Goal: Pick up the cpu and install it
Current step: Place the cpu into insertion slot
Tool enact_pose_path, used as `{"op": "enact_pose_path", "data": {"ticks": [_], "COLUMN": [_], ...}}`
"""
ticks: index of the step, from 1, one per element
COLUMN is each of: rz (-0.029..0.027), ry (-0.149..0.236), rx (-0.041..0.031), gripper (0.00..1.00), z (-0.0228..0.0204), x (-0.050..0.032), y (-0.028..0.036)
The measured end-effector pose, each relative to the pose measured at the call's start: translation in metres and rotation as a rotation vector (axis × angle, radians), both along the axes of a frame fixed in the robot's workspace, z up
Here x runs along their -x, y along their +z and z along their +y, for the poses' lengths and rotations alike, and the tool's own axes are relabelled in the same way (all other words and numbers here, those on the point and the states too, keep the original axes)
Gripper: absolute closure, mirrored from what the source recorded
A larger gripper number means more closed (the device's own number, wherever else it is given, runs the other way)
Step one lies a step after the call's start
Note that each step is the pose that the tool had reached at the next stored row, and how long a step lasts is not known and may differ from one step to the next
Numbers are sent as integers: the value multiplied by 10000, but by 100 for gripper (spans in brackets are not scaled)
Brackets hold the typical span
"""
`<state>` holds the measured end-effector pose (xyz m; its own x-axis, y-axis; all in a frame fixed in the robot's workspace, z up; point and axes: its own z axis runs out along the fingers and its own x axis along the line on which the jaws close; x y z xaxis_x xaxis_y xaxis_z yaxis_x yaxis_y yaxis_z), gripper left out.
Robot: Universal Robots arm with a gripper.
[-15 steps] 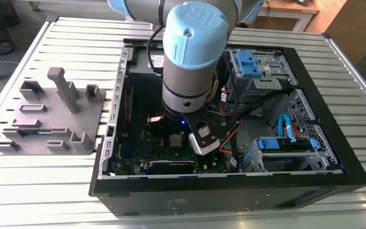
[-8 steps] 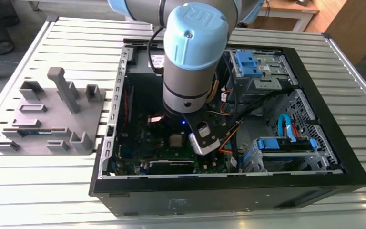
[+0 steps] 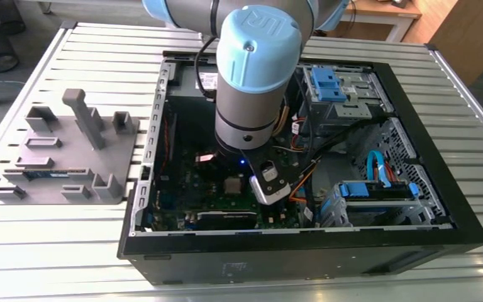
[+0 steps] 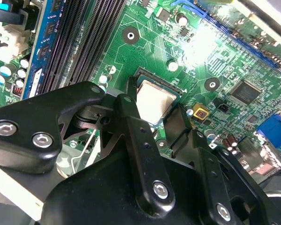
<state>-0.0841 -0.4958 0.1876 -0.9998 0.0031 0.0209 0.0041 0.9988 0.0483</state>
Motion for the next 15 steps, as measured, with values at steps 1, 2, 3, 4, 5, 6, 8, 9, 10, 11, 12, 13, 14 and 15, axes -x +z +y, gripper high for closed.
{"op": "enact_pose_path", "data": {"ticks": [1, 2, 3, 4, 5, 6, 8, 9, 10, 11, 12, 13, 14, 15], "rz": [0, -1, -1, -2, -2, -2, -2, -2, -2, -2, -2, -2, -2, -3], "ry": [0, 0, 0, 0, 0, 0, -1, 0, 0, -1, -1, 0, 0, 0], "rx": [-1, 0, 0, 0, 1, 1, 0, 0, 1, 1, 1, 1, 1, 0], "gripper": [53, 53, 53, 53, 53, 53, 53, 53, 53, 53, 53, 53, 53, 53], "z": [0, 1, 1, 1, 1, 1, 1, 1, 1, 1, 1, 1, 1, 1], "x": [0, 0, 0, 0, 0, 0, 0, 0, 0, 0, 0, 0, 0, -1], "y": [-1, -3, -3, -3, -3, -3, -3, -4, -3, -3, -3, -3, -3, -4]}}
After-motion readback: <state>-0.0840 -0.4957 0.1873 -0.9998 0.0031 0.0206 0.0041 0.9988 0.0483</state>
